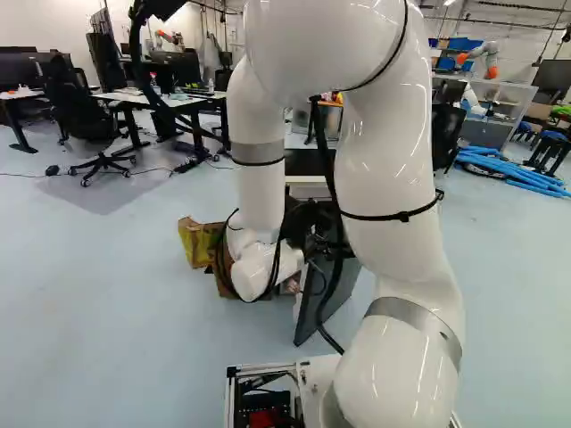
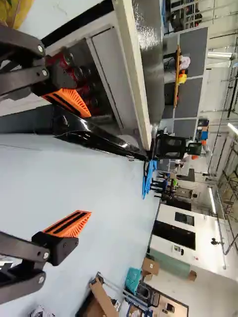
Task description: Grab a drink from the fridge
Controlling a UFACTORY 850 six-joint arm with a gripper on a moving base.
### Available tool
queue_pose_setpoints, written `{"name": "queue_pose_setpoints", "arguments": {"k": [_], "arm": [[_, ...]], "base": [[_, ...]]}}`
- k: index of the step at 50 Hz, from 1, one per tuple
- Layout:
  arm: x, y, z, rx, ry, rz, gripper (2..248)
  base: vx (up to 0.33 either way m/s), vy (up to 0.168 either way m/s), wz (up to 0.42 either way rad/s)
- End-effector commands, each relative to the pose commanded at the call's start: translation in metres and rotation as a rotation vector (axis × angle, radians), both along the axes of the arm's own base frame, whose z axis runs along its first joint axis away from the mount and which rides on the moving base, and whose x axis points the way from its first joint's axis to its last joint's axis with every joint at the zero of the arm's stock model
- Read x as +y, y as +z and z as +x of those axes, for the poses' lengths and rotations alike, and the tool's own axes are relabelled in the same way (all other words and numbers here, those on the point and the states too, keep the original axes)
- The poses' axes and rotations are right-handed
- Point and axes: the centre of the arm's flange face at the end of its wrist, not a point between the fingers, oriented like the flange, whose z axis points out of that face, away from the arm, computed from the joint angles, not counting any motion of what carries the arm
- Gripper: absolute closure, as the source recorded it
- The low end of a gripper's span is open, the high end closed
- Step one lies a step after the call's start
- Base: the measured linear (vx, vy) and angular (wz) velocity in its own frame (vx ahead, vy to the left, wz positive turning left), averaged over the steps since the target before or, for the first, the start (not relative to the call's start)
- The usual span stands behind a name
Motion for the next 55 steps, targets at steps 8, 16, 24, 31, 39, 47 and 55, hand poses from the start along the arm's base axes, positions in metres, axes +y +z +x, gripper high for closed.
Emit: {"name": "queue_pose_setpoints", "arguments": {"k": [8,16,24,31,39,47,55], "arm": [[-0.007,0.0,-0.009,0.009,-0.034,-0.014,3],[-0.015,-0.001,-0.017,0.018,-0.075,-0.029,3],[-0.023,-0.001,-0.025,0.027,-0.119,-0.045,3],[-0.03,-0.002,-0.031,0.033,-0.163,-0.057,3],[-0.038,-0.002,-0.034,0.034,-0.224,-0.065,3],[-0.046,-0.001,-0.035,0.03,-0.294,-0.068,3],[-0.053,0.001,-0.032,0.017,-0.378,-0.062,3]], "base": [[0.0,0.0,0.0],[0.0,0.0,0.0],[0.0,0.0,0.0],[0.0,0.0,0.0],[0.0,0.0,0.0],[0.0,0.0,0.0],[0.0,0.0,0.0]]}}
